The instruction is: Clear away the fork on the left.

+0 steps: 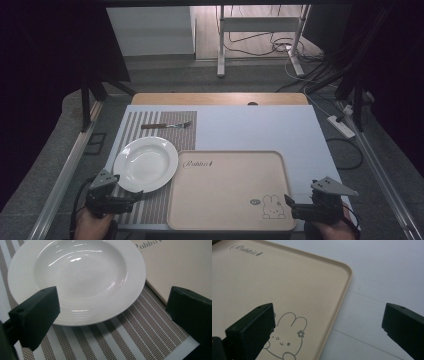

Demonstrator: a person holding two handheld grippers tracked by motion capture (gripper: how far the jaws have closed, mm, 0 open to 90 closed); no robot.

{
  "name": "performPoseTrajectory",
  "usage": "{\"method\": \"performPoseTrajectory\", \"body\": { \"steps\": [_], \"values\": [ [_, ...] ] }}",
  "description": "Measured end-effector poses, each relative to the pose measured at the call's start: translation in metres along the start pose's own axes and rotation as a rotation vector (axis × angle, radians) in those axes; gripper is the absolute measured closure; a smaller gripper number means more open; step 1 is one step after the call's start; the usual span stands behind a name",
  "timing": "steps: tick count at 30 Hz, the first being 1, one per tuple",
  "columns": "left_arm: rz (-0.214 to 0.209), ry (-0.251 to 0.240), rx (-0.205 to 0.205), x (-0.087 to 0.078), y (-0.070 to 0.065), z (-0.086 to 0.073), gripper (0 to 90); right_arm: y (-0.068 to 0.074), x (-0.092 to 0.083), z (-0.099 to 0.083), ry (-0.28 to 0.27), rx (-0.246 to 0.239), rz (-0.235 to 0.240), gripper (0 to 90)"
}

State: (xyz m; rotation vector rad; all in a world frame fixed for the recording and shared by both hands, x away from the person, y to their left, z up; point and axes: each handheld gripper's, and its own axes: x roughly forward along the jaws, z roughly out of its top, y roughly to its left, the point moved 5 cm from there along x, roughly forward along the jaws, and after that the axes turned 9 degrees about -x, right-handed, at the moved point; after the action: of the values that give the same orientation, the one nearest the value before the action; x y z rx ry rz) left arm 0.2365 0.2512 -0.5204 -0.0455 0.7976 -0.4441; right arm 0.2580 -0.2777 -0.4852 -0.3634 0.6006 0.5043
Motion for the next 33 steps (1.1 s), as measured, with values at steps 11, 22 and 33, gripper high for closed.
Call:
{"method": "performPoseTrajectory", "body": {
  "steps": [11,22,33],
  "values": [
    [-0.026,0.014,-0.012,0.0005,0.0017,0.0,0.2,0.0015,0.0005,0.0003,0.004,-0.014,0.009,0.0],
    [-0.06,0.009,-0.038,-0.0005,0.0043,0.0006,0.0,0.0027,0.0017,0.0006,0.009,-0.024,0.017,0.0],
    [-0.063,0.009,-0.018,0.0048,0.0067,0.0072,0.0,0.0023,0.0022,0.0006,0.015,-0.024,0.013,0.0]
  ]
}}
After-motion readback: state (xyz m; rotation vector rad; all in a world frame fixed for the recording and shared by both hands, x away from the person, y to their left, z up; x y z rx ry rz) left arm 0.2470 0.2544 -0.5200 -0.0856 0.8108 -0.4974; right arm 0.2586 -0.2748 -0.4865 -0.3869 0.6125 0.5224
